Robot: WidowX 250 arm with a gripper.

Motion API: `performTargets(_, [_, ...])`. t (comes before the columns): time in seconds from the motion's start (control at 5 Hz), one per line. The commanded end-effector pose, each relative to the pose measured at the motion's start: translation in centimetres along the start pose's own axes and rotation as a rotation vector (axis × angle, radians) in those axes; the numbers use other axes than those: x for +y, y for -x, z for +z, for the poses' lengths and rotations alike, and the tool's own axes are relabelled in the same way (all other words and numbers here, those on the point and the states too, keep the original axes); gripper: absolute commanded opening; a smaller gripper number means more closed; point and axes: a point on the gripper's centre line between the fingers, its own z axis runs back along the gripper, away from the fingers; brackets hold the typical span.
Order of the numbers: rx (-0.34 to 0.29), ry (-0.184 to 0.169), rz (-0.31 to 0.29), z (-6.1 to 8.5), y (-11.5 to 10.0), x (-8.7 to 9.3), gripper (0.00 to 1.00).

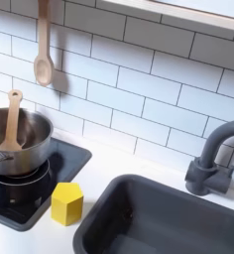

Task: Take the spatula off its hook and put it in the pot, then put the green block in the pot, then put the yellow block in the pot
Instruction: 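Put the green block in the pot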

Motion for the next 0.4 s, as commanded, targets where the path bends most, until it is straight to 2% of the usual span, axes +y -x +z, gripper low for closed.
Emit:
performTargets(0.0, [0.006, -0.044, -0.016, -1.02, 0.22, 0.43, 1.0])
performTargets(0.2, [0.011, -0.055, -0.016, -1.55, 0.54, 0.85, 1.0])
